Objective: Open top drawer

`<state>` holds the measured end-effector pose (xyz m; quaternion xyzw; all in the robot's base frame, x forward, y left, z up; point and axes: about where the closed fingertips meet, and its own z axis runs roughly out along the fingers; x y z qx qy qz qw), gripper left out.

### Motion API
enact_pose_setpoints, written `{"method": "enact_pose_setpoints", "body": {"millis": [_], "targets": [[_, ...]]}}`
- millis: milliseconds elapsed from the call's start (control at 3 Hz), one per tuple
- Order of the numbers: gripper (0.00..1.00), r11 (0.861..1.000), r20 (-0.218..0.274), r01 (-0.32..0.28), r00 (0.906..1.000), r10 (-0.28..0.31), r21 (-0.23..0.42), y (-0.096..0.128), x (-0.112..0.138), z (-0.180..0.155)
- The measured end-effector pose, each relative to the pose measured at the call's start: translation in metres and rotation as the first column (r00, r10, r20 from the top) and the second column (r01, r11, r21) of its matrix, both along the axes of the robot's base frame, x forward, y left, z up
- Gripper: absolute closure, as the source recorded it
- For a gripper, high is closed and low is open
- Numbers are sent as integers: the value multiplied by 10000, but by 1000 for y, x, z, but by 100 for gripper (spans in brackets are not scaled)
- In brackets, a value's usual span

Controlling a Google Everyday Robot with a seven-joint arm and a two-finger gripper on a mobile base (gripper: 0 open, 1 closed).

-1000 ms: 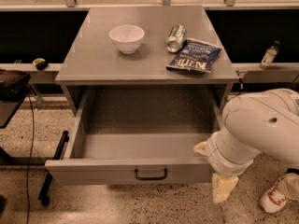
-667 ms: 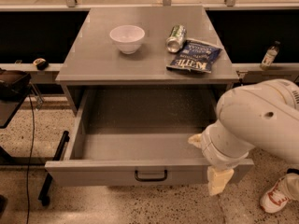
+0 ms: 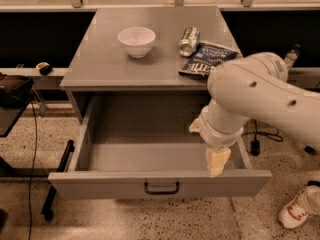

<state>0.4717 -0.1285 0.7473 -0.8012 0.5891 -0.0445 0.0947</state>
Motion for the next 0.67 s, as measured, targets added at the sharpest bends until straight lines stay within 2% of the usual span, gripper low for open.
{"method": "enact_pose_setpoints", "body": {"millis": [333,667], "targets": [[37,9982,-68,552,9985,-551,241,-13,44,-8],[60,9889,-251,1202,9926,-1184,877,-31,76,-28]]}}
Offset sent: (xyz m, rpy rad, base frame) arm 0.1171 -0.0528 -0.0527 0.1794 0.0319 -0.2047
